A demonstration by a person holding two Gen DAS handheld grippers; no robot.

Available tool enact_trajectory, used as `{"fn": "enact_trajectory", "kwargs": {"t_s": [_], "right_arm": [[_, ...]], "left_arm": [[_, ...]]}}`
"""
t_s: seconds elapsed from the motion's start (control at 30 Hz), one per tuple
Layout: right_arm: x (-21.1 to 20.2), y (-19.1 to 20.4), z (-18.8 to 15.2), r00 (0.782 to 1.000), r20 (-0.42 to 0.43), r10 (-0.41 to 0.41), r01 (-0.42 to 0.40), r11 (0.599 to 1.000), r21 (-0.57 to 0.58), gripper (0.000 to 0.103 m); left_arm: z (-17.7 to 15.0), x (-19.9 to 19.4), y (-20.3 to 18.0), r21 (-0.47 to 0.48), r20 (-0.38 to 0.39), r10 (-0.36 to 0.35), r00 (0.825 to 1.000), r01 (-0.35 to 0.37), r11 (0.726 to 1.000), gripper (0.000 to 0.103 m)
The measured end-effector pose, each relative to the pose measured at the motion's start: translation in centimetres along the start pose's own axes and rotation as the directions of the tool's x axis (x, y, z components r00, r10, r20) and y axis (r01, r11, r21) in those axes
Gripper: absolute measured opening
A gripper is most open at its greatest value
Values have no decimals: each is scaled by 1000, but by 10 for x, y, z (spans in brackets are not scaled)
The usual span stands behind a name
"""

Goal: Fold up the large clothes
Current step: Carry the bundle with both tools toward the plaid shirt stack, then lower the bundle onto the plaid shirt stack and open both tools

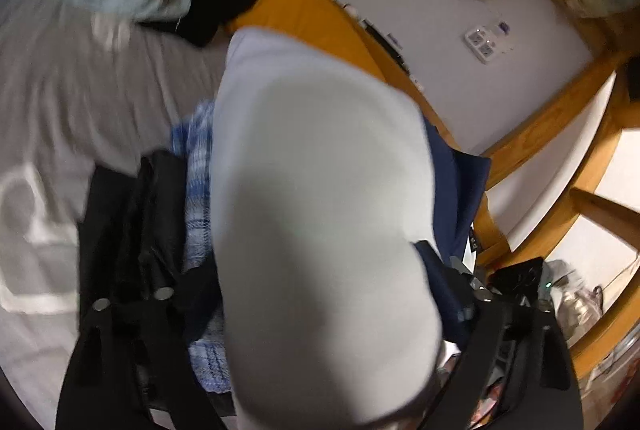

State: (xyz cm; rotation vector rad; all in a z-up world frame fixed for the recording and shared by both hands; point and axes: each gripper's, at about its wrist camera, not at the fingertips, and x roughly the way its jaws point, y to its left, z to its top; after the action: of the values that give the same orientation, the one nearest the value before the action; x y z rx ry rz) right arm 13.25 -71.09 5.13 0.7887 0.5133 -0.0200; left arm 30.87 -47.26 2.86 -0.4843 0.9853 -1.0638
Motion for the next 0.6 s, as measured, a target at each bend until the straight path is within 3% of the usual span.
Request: {"fn": "enact_trajectory", "kwargs": {"t_s": [0.1, 0.3, 0.47, 0.6], "right_arm": [[-1, -6, -1, 1000, -1, -16, 16, 1000, 14, 68], [-15, 6, -8, 990, 75, -123, 128, 990, -57, 78], [-29, 30, -6, 977, 143, -155, 173, 977, -121, 79], [-34, 44, -9, 966, 173, -191, 217, 965, -145, 80]], "left_arm": [[-6, 1, -14, 76, 2, 57, 998, -57, 995, 94], [-2, -10, -23, 90, -15, 92, 996, -90, 992, 99], [14, -36, -42, 177, 68, 204, 977, -213, 961, 97], [16, -67, -57, 214, 154, 226, 962, -256, 943, 97]]}}
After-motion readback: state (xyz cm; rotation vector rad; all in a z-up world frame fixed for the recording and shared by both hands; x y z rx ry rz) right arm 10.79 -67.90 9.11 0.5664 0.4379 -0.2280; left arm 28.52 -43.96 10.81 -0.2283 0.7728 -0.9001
